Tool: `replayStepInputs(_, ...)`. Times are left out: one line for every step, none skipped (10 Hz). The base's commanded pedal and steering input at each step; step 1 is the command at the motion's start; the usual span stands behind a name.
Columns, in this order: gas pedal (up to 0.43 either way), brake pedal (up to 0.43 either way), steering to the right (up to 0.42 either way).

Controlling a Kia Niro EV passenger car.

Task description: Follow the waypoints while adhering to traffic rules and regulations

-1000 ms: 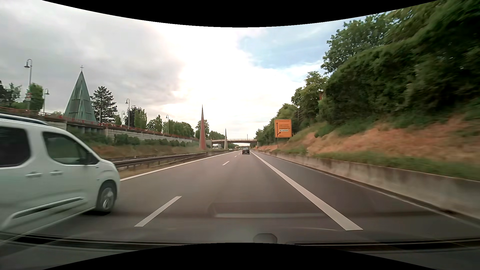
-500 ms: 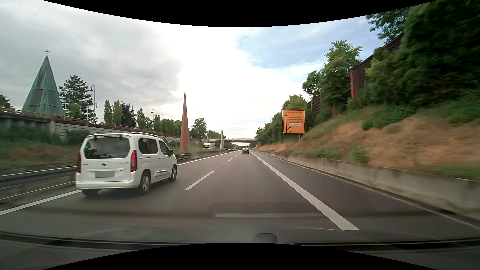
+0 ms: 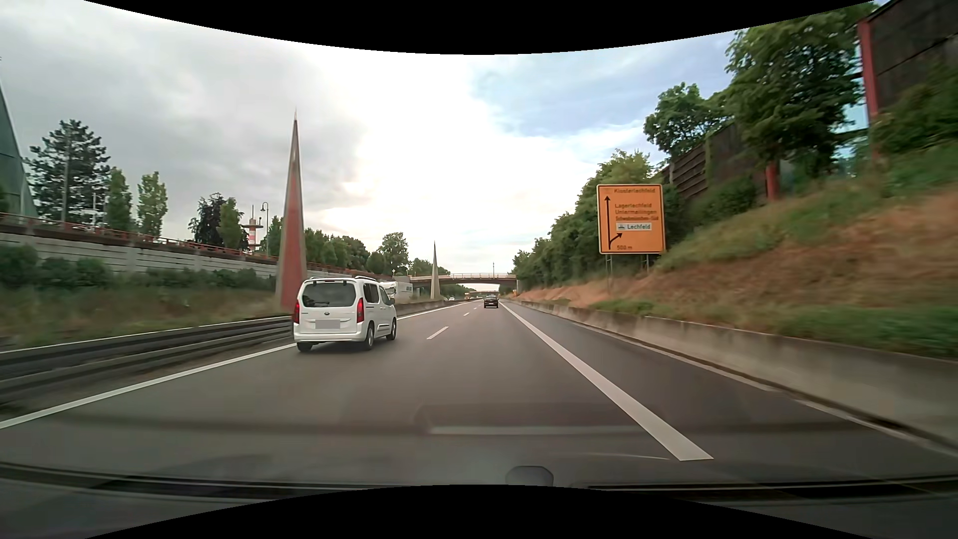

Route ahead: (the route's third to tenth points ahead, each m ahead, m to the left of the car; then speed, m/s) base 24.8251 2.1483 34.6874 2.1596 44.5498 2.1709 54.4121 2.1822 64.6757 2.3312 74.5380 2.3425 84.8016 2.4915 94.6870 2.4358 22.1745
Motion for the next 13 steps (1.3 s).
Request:
replayStepInputs(0.228, 0.000, -0.003)
replayStepInputs(0.228, 0.000, -0.004)
replayStepInputs(0.228, 0.000, -0.004)
replayStepInputs(0.228, 0.000, -0.004)
replayStepInputs(0.228, 0.000, -0.004)
replayStepInputs(0.228, 0.000, -0.004)
replayStepInputs(0.228, 0.000, -0.003)
replayStepInputs(0.228, 0.000, -0.004)
replayStepInputs(0.228, 0.000, -0.004)
replayStepInputs(0.228, 0.000, -0.004)
replayStepInputs(0.228, 0.000, -0.003)
replayStepInputs(0.228, 0.000, -0.003)
replayStepInputs(0.228, 0.000, -0.004)
